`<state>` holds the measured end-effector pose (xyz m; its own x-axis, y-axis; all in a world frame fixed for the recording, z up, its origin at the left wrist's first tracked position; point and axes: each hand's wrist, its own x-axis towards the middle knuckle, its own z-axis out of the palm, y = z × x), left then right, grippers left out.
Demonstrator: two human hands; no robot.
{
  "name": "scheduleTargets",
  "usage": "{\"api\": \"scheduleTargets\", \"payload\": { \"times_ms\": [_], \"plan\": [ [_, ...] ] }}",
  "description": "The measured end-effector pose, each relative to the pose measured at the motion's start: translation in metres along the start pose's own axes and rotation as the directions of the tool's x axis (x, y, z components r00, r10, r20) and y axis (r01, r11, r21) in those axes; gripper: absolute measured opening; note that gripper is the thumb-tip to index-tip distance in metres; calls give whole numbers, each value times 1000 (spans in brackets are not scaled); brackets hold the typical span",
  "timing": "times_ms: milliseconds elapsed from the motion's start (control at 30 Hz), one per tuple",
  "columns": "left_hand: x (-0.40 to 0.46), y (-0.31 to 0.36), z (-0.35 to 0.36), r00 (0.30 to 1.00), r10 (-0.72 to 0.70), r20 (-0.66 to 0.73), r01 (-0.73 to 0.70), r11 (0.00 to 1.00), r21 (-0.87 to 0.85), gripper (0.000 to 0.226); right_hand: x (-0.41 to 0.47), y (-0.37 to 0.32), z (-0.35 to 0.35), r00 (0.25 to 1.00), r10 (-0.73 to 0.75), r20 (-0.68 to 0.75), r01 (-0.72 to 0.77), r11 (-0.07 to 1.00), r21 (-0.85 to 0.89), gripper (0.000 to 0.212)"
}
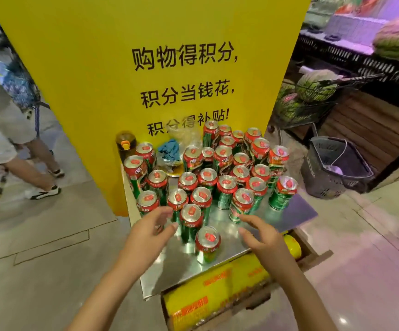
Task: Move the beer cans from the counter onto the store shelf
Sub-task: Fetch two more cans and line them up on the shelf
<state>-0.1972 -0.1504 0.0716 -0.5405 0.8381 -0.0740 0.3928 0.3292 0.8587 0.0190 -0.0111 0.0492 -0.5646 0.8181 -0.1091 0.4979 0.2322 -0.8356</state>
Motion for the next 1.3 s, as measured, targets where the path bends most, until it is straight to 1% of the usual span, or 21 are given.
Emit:
{"api": "scheduleTargets", "payload": {
  "times_ms": [67,133,200,267,333,433,533,600,667,767,833,967,1067,1167,1200,1267,1300],
  "plan": [
    [28,8,2,999,-16,-40,16,1000,-5,29,36,-5,-12,1000,-27,-12,27,1000,2,30],
    [57,12,5,996,-30,-81,30,1000,4,31,73,-5,-19,999,-49,-25,48,998,-42,36],
    [84,14,9,993,-51,-103,55,998,39,36,107,-7,-23,999,-49,5,49,997,-59,47],
    [109,13,14,992,-66,-108,79,989,128,42,140,-8,-23,999,-30,15,31,996,-78,59],
    [133,13,19,991,-86,-107,106,974,200,47,170,-7,-18,1000,-5,-7,4,997,-80,74],
    [168,9,29,989,-130,-70,142,966,217,60,206,-5,-6,998,17,-54,-22,995,-93,87],
    [199,0,37,984,-180,-18,180,968,176,75,228,-3,5,997,50,-56,-55,993,-106,99],
    [214,-5,42,983,-182,17,179,978,103,79,239,-1,11,996,66,-68,-76,986,-151,104],
    [228,-11,46,982,-188,35,185,980,68,88,246,-1,15,992,88,-92,-105,974,-202,108],
    [247,-16,50,985,-159,65,155,986,63,100,253,-1,21,988,101,-120,-132,949,-286,109],
    [256,-16,53,985,-139,100,136,990,30,100,254,-1,24,985,86,-151,-133,931,-339,105],
    [263,-19,56,977,-142,158,156,985,-76,96,254,1,32,972,58,-229,-139,924,-357,95],
    [265,-23,55,978,-137,159,151,985,-80,101,256,1,34,965,48,-259,-145,917,-371,85],
    [268,-25,55,986,-129,106,133,990,-38,104,257,1,34,961,50,-272,-154,913,-379,77],
    [269,-25,55,989,-118,88,122,992,-31,99,258,2,34,960,48,-275,-153,915,-372,76],
    [270,-22,57,994,-93,52,96,994,-53,72,260,2,33,961,40,-272,-137,928,-347,75],
    [270,-21,59,996,-84,31,86,994,-65,63,262,2,32,964,36,-265,-126,935,-332,75]
  ]
}}
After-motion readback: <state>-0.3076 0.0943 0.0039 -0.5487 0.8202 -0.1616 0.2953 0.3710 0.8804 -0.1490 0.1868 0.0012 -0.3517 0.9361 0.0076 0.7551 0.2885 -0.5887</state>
